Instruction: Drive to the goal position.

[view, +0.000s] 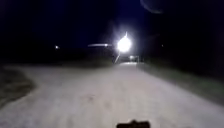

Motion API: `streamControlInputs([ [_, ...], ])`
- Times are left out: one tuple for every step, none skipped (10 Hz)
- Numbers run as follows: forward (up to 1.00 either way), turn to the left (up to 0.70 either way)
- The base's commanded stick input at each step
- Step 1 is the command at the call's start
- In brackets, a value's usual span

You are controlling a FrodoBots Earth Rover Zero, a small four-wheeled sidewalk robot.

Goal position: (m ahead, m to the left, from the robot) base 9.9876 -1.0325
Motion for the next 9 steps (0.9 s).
streamControlInputs([
  [1.00,0.00],
  [1.00,0.00],
  [1.00,0.00],
  [1.00,0.00],
  [1.00,0.00],
  [1.00,0.00],
  [1.00,0.00],
  [1.00,-0.04],
  [1.00,-0.20],
])
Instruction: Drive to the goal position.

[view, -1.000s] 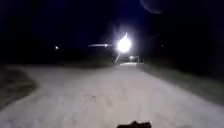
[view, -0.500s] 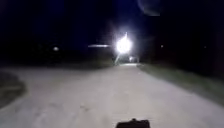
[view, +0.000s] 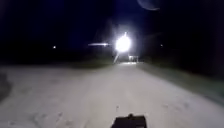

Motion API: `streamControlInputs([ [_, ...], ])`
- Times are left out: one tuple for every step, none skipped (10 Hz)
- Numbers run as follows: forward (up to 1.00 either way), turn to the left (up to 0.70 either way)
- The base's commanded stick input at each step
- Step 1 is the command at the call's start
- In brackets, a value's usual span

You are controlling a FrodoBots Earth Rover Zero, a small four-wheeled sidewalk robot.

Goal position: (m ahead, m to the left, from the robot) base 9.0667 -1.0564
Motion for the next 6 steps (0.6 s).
streamControlInputs([
  [1.00,-0.20],
  [1.00,0.00],
  [1.00,0.00],
  [1.00,0.00],
  [1.00,0.00],
  [1.00,0.00],
])
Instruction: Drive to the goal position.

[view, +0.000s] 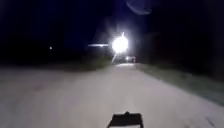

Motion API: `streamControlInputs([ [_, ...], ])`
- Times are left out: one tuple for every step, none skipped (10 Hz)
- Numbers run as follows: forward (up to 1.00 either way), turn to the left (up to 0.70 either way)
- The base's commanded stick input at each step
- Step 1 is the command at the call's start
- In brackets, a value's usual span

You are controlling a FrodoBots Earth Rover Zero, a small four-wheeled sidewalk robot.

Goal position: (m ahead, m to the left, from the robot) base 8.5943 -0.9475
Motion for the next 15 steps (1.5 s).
streamControlInputs([
  [1.00,0.00],
  [1.00,0.00],
  [1.00,0.00],
  [1.00,0.00],
  [1.00,0.00],
  [1.00,0.00],
  [1.00,0.00],
  [1.00,0.00],
  [1.00,0.00],
  [1.00,0.00],
  [1.00,0.00],
  [1.00,0.00],
  [1.00,0.00],
  [1.00,0.00],
  [1.00,0.00],
])
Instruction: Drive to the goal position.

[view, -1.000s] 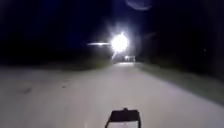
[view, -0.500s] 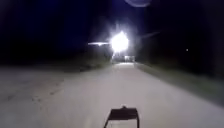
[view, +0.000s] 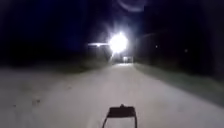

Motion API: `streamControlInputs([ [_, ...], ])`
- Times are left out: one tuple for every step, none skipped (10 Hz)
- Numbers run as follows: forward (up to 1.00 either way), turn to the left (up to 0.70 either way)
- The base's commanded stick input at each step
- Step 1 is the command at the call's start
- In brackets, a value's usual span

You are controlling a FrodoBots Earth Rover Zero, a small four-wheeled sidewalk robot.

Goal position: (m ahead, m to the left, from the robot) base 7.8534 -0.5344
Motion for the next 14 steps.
streamControlInputs([
  [1.00,0.00],
  [1.00,0.00],
  [1.00,0.00],
  [1.00,0.00],
  [1.00,0.00],
  [1.00,0.00],
  [1.00,0.00],
  [1.00,0.00],
  [1.00,0.00],
  [1.00,0.00],
  [1.00,-0.01],
  [1.00,-0.10],
  [1.00,-0.23],
  [1.00,-0.28],
])
